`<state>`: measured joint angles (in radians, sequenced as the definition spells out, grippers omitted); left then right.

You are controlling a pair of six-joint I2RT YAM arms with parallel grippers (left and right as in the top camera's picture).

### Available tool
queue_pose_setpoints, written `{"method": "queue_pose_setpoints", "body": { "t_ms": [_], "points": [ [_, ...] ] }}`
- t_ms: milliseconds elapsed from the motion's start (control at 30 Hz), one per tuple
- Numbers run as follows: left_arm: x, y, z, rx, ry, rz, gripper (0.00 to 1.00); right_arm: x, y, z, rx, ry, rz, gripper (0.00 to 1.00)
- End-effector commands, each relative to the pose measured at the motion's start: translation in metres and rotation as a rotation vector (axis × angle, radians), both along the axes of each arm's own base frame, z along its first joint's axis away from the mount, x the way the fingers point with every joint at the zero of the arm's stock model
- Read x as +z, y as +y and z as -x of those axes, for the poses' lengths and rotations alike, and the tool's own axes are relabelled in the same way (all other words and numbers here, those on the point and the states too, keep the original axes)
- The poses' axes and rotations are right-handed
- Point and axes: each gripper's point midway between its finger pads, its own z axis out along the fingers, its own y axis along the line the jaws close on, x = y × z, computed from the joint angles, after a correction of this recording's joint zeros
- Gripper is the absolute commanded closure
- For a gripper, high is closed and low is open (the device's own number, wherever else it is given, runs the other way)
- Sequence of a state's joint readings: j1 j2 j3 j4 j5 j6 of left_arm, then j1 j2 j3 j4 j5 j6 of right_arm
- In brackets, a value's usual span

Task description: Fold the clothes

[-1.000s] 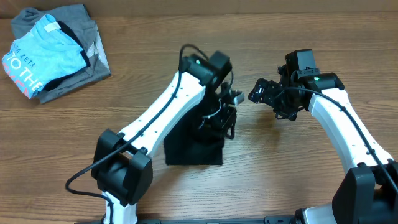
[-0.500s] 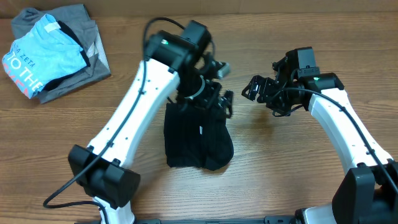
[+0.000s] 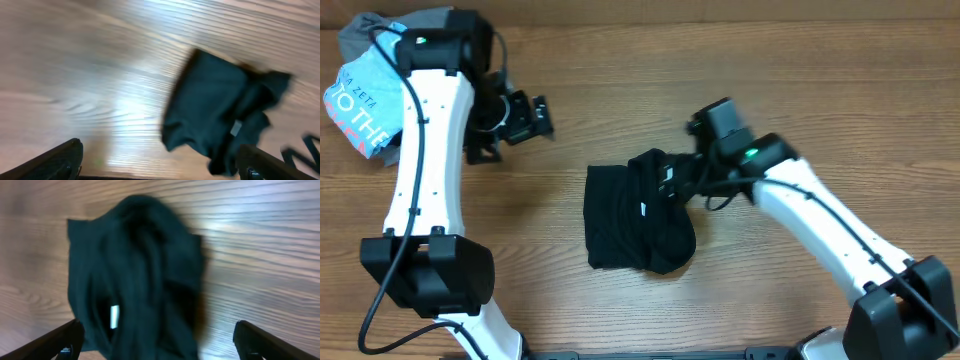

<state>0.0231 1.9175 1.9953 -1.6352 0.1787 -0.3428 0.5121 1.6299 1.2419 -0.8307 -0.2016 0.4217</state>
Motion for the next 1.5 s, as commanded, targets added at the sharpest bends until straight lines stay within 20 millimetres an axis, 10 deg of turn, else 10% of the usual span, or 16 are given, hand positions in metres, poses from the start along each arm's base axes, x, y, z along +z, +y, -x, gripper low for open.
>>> {"method": "queue_pose_setpoints", "body": {
  "t_ms": [0, 567, 933, 1467],
  "points": [
    [-0.013, 0.036, 0.011, 0.118, 0.055, -0.16, 0.0, 0.003, 0.011, -0.005, -0.055, -0.075, 0.08, 0.05],
    [-0.099, 0.038, 0.049, 0.11, 0.244, -0.178, 0.0, -0.057, 0.036, 0.005, -0.067, -0.035, 0.225, 0.11],
    [-0.106, 0.032, 0.054, 0.111, 0.263, -0.145, 0.0, -0.055, 0.022, -0.007, -0.105, -0.096, 0.294, 0.81],
    [-0.106, 0.032, 0.055, 0.11, 0.264, -0.145, 0.0, -0.054, -0.067, -0.038, -0.3, -0.115, 0.495, 0.96]
  ]
}}
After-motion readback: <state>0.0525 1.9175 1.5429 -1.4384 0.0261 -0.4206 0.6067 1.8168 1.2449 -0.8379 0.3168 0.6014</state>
